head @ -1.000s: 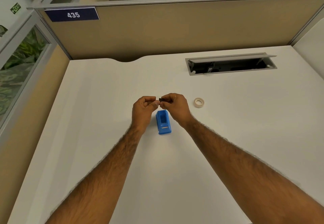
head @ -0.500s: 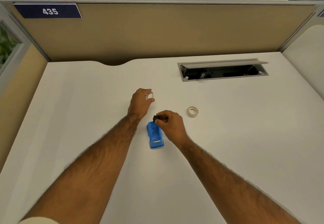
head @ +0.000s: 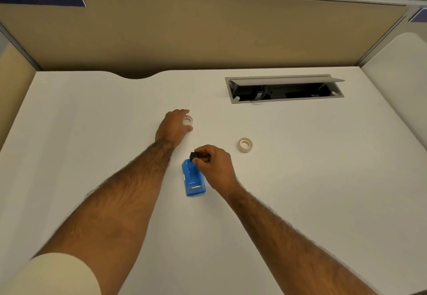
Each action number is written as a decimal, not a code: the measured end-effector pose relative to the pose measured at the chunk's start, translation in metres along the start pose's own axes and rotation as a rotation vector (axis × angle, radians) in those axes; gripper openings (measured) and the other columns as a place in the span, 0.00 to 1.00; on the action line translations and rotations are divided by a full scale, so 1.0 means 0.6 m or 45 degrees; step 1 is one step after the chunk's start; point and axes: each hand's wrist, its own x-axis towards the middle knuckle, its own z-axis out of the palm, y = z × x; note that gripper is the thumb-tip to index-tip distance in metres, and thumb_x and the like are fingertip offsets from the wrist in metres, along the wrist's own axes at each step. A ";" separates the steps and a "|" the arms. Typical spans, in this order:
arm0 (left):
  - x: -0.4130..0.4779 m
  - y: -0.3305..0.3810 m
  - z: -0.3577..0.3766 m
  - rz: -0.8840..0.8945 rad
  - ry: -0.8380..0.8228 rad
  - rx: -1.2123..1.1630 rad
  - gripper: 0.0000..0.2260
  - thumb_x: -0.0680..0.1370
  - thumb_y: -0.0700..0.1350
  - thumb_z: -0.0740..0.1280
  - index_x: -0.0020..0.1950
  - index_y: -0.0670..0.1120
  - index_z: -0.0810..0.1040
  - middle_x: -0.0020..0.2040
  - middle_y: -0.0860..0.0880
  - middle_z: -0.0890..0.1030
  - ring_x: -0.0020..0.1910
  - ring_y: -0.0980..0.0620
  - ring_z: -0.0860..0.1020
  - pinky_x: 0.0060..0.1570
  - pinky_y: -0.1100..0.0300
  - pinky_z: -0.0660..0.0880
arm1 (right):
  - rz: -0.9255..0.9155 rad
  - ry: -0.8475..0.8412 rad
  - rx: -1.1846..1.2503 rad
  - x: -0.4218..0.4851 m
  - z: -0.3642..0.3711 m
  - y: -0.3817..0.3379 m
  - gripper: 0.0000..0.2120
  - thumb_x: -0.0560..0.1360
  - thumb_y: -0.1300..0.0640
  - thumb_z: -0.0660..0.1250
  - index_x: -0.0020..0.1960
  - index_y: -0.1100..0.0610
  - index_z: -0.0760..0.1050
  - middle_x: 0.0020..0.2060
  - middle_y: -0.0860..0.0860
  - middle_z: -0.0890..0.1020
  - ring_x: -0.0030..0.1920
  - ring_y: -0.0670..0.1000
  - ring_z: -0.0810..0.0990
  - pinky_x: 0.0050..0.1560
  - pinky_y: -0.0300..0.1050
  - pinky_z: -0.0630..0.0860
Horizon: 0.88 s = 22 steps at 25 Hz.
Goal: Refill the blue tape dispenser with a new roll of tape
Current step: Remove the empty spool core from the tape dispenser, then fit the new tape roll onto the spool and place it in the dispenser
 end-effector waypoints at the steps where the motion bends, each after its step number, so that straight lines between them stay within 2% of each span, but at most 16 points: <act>1: -0.006 -0.001 -0.002 -0.023 -0.015 -0.053 0.26 0.75 0.46 0.74 0.72 0.46 0.72 0.70 0.45 0.75 0.68 0.46 0.73 0.67 0.52 0.70 | -0.008 0.005 0.006 0.000 -0.001 0.000 0.11 0.77 0.59 0.69 0.58 0.58 0.80 0.53 0.51 0.84 0.47 0.45 0.79 0.49 0.31 0.73; 3: -0.026 -0.007 -0.008 -0.066 0.000 -0.140 0.23 0.75 0.46 0.74 0.69 0.45 0.74 0.69 0.46 0.76 0.67 0.46 0.74 0.66 0.54 0.70 | -0.024 0.010 0.026 -0.001 -0.004 -0.002 0.10 0.76 0.60 0.69 0.57 0.58 0.81 0.51 0.50 0.84 0.47 0.45 0.80 0.47 0.30 0.74; 6: -0.075 -0.003 -0.030 -0.157 0.176 -0.223 0.17 0.78 0.48 0.71 0.64 0.43 0.79 0.67 0.46 0.77 0.66 0.47 0.75 0.66 0.55 0.71 | -0.048 -0.011 0.024 -0.003 -0.008 -0.004 0.10 0.77 0.60 0.69 0.58 0.58 0.80 0.51 0.49 0.84 0.47 0.45 0.80 0.46 0.30 0.74; 8: -0.116 0.011 -0.052 -0.190 0.314 -0.352 0.13 0.79 0.49 0.70 0.59 0.43 0.82 0.60 0.47 0.81 0.59 0.49 0.78 0.59 0.62 0.74 | -0.053 -0.023 0.028 -0.004 -0.010 -0.002 0.11 0.77 0.60 0.69 0.58 0.58 0.80 0.53 0.50 0.83 0.48 0.46 0.80 0.48 0.34 0.74; 10: -0.160 0.031 -0.074 -0.208 0.361 -0.444 0.10 0.79 0.50 0.69 0.53 0.44 0.82 0.53 0.49 0.82 0.51 0.52 0.80 0.49 0.70 0.73 | -0.055 -0.026 -0.004 -0.007 -0.012 -0.003 0.11 0.77 0.60 0.69 0.59 0.58 0.79 0.55 0.51 0.83 0.49 0.46 0.79 0.49 0.35 0.74; 11: -0.179 0.041 -0.082 -0.219 0.337 -0.478 0.10 0.79 0.51 0.69 0.52 0.45 0.82 0.50 0.50 0.83 0.48 0.53 0.80 0.46 0.70 0.73 | -0.063 -0.028 -0.019 -0.008 -0.014 -0.004 0.11 0.77 0.60 0.69 0.59 0.58 0.79 0.55 0.51 0.83 0.49 0.47 0.79 0.50 0.35 0.74; 14: -0.217 0.071 -0.100 -0.317 0.116 -0.607 0.13 0.79 0.53 0.68 0.51 0.44 0.82 0.45 0.48 0.84 0.43 0.50 0.82 0.41 0.62 0.79 | -0.130 -0.029 -0.018 -0.011 -0.018 -0.011 0.11 0.76 0.61 0.70 0.58 0.57 0.80 0.54 0.51 0.83 0.48 0.46 0.80 0.51 0.35 0.76; 17: -0.233 0.091 -0.113 -0.416 -0.089 -0.616 0.16 0.80 0.55 0.66 0.52 0.43 0.83 0.45 0.46 0.85 0.43 0.48 0.83 0.44 0.57 0.81 | -0.205 -0.030 0.002 -0.010 -0.017 -0.020 0.10 0.75 0.61 0.70 0.56 0.56 0.80 0.52 0.50 0.83 0.46 0.45 0.80 0.50 0.38 0.79; 19: -0.239 0.095 -0.121 -0.424 -0.160 -0.673 0.12 0.81 0.52 0.66 0.50 0.45 0.84 0.44 0.47 0.86 0.43 0.48 0.84 0.44 0.58 0.82 | -0.244 -0.037 0.005 -0.012 -0.016 -0.027 0.09 0.75 0.61 0.70 0.56 0.56 0.80 0.51 0.50 0.83 0.46 0.46 0.81 0.49 0.37 0.78; 22: -0.246 0.093 -0.125 -0.448 -0.208 -0.931 0.07 0.80 0.44 0.68 0.51 0.44 0.85 0.45 0.44 0.86 0.45 0.48 0.85 0.44 0.60 0.83 | -0.284 -0.019 0.014 -0.011 -0.013 -0.030 0.10 0.75 0.61 0.70 0.56 0.57 0.80 0.52 0.51 0.83 0.48 0.48 0.81 0.52 0.42 0.79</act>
